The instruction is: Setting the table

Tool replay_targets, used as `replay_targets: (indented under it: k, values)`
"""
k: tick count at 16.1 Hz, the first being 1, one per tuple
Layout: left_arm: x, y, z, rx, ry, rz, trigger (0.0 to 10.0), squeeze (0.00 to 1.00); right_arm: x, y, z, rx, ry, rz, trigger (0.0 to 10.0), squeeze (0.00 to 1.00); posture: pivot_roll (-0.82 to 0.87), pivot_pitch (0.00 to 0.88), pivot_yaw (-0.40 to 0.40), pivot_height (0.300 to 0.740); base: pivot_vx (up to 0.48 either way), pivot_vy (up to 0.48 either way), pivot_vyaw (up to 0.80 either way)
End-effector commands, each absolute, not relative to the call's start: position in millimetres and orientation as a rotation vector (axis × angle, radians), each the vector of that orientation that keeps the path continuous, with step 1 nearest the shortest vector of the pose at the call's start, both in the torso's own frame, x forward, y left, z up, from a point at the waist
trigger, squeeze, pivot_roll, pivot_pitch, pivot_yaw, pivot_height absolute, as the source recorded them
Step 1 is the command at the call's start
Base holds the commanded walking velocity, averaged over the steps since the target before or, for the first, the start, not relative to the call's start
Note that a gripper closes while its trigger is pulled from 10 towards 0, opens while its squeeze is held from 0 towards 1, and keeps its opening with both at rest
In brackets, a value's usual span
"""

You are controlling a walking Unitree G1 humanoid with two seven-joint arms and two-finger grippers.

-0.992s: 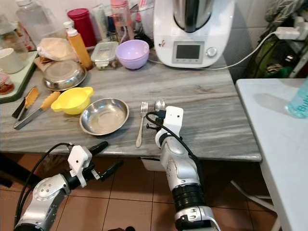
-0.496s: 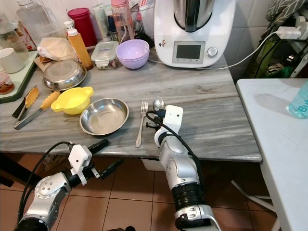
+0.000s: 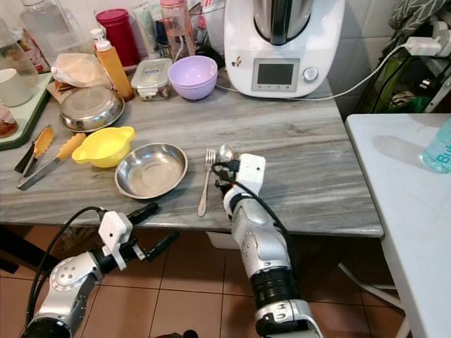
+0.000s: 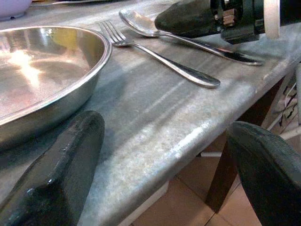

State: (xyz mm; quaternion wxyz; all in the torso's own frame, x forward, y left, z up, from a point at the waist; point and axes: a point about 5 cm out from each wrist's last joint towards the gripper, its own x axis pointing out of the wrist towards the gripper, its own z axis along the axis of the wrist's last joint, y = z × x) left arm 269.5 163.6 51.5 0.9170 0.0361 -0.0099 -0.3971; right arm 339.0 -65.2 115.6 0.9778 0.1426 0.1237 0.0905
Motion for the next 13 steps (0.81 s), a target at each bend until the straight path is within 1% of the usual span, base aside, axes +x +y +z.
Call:
replay_targets:
  k: [1,3,4,6,10,13]
  values:
    - [271.9,167.3,53.8,0.076,-0.019,-0.818,10.0,0.00,337.6,-50.1,126.8,0.279,0.200,0.228,10.0,1.00,-0.02,0.110,0.094,0.740,0.000,0.000,0.00]
    - [275.8,172.6,58.2,0.104,-0.034,-0.810,10.0,0.00,339.1,-56.7,138.2,0.200,0.110,0.241,10.0,1.00,-0.02,0.107,0.094,0.740,0.000,0.000,0.00]
    - [281.7,181.4,64.8,0.115,-0.053,-0.777,10.0,0.00,339.5,-63.6,147.0,0.155,0.049,0.230,10.0,1.00,-0.02,0.105,0.093,0.740,0.000,0.000,0.00]
    - [286.9,189.3,72.6,0.122,-0.064,-0.772,10.0,0.00,338.1,-72.6,153.5,0.115,-0.001,0.221,10.0,1.00,-0.02,0.102,0.091,0.740,0.000,0.000,0.00]
    - [279.0,170.8,67.6,0.088,-0.093,-0.827,10.0,0.00,330.8,-96.5,148.9,0.068,-0.036,0.184,10.0,1.00,-0.02,0.100,0.089,0.740,0.000,0.000,0.00]
    - [269.8,160.5,65.8,0.044,-0.088,-0.925,10.0,0.00,322.7,-107.1,146.1,0.026,-0.049,0.176,10.0,1.00,-0.04,0.100,0.085,0.740,0.000,0.000,0.00]
